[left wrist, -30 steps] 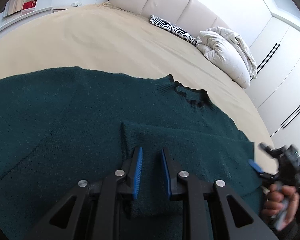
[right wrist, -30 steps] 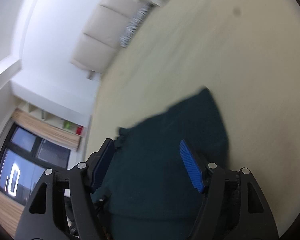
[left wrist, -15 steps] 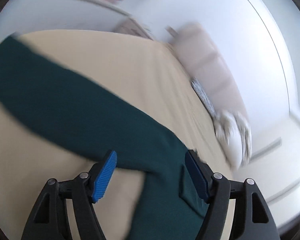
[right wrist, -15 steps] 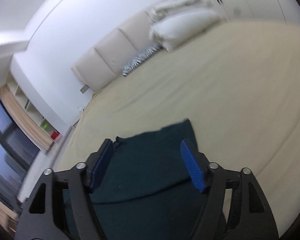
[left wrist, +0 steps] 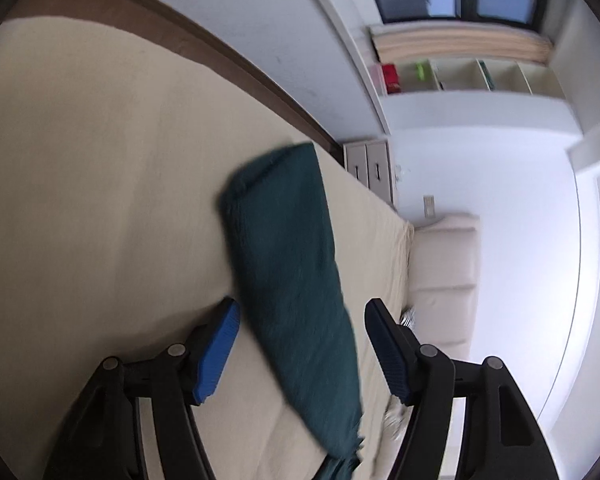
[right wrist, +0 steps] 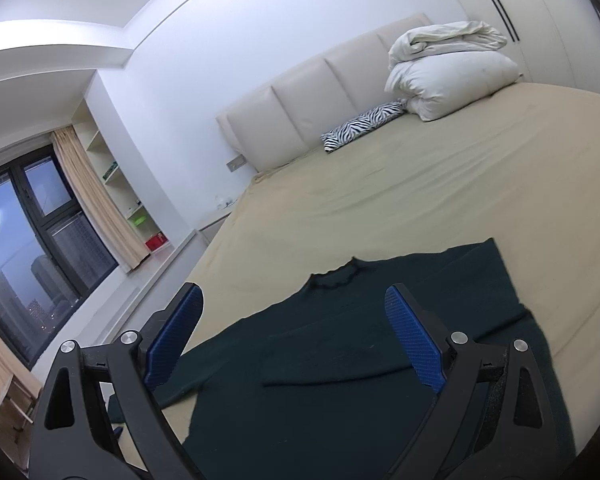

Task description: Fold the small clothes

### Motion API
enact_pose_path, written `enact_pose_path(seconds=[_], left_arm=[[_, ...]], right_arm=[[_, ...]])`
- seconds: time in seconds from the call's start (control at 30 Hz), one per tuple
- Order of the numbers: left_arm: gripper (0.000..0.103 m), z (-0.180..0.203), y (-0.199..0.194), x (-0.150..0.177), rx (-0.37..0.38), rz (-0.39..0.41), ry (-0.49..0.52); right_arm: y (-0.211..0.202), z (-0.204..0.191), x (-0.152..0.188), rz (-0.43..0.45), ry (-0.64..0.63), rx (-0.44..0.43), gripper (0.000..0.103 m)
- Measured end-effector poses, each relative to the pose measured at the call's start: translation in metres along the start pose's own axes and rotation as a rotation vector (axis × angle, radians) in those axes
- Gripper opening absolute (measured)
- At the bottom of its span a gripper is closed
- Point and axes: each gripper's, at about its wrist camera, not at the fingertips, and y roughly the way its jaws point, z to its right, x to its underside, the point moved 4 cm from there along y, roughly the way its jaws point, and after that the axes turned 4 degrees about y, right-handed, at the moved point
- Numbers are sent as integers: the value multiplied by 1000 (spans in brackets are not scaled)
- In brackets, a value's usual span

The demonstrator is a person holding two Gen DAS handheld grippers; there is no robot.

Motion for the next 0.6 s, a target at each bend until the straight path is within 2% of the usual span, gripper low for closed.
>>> enact_pose_path(seconds=[0.03, 0.07, 0.1, 0.13, 0.2, 0.27, 0.33, 0.43, 0.53, 0.6], left_arm=[[68, 2, 5, -7, -1, 11, -5], [62, 3, 9, -10, -5, 17, -6], [50, 5, 14, -15, -12, 14, -10], [45, 4, 20, -17, -10, 1, -21], [26, 9, 29, -14, -23, -19, -16], [16, 22, 29, -4, -45, -18, 45], [10, 51, 30, 14, -65, -12, 170], [10, 103, 40, 55, -67, -44, 373], [10, 163, 61, 122, -67, -106, 638], [10, 201, 75, 188, -77, -140, 875]], right_arm=[[0, -4, 2, -7, 1, -4, 93], [-4, -5, 2, -12, 2, -7, 93], [-7, -4, 2, -14, 6, -7, 93], [-10, -2, 3, -16, 13, -4, 93], [-11, 7, 4, -29, 33, 12, 94], [-8, 20, 7, -50, 63, 17, 93], [-3, 32, 11, -75, 80, 34, 93], [3, 54, 18, -94, 128, 40, 93], [5, 77, 22, -98, 175, 45, 93], [6, 89, 24, -104, 201, 55, 93]])
